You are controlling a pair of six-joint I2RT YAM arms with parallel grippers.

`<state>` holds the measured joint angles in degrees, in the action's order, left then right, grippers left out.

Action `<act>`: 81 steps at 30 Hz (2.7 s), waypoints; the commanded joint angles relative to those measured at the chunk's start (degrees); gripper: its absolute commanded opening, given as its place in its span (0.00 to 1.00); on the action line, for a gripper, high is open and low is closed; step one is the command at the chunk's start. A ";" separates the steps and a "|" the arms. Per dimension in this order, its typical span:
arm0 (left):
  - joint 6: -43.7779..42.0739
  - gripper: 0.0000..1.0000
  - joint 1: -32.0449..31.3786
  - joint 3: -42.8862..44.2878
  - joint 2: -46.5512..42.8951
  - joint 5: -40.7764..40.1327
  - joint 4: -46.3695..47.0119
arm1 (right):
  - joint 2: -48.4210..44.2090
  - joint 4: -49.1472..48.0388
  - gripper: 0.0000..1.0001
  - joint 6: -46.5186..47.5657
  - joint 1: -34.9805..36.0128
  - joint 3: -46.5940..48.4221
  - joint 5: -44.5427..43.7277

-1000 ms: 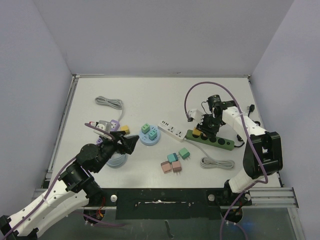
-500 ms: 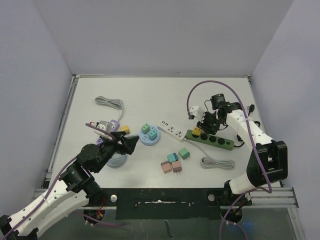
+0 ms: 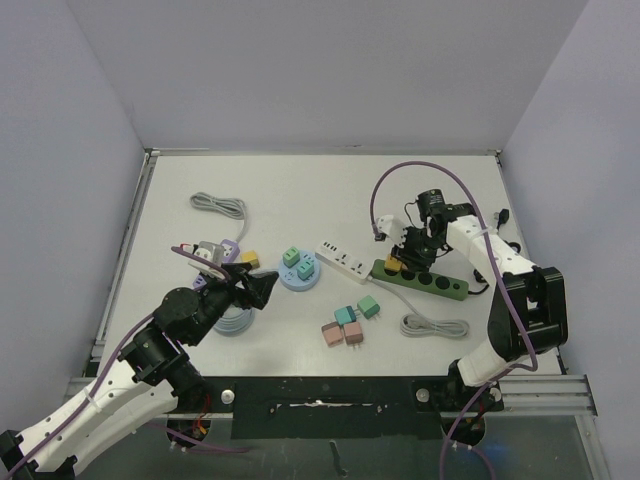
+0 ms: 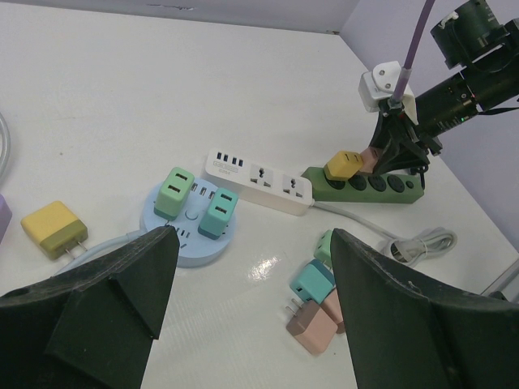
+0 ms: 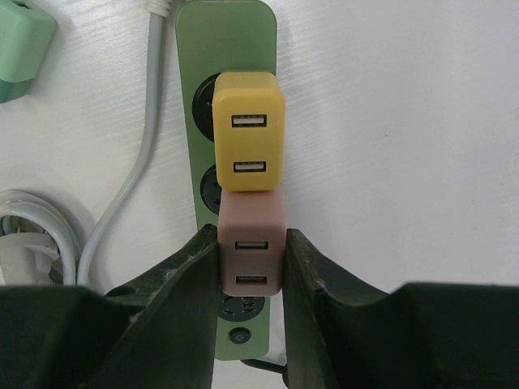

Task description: Insert the plug

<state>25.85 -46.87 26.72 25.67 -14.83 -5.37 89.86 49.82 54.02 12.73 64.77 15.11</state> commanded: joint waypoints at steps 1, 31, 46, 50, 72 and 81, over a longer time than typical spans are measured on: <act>-0.09 0.75 0.20 0.31 -0.49 -0.24 2.38 | 1.83 0.86 0.00 0.50 0.34 1.30 -1.05; 0.26 0.75 0.25 0.00 -0.97 -0.41 2.20 | 2.00 -3.25 0.00 1.56 -0.06 -0.30 -0.43; 0.26 0.75 0.20 0.09 -1.92 -0.55 1.52 | 12.05 -2.89 0.00 2.06 -1.05 -0.83 -1.10; 0.15 0.75 0.20 0.09 -2.20 -1.01 1.32 | 16.61 -3.12 0.00 1.07 -0.99 0.55 -2.64; -0.09 0.74 0.20 0.33 -1.68 -1.42 0.98 | 17.00 -8.00 0.00 -2.21 1.75 0.61 -0.41; -0.30 0.75 0.17 1.21 0.08 -0.49 1.48 | -1.68 -6.66 0.65 -2.83 0.43 -2.47 1.29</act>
<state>25.87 -46.87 26.35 24.84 -15.86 -5.41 93.71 48.05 51.46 13.17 63.92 14.17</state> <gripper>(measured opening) 0.743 0.505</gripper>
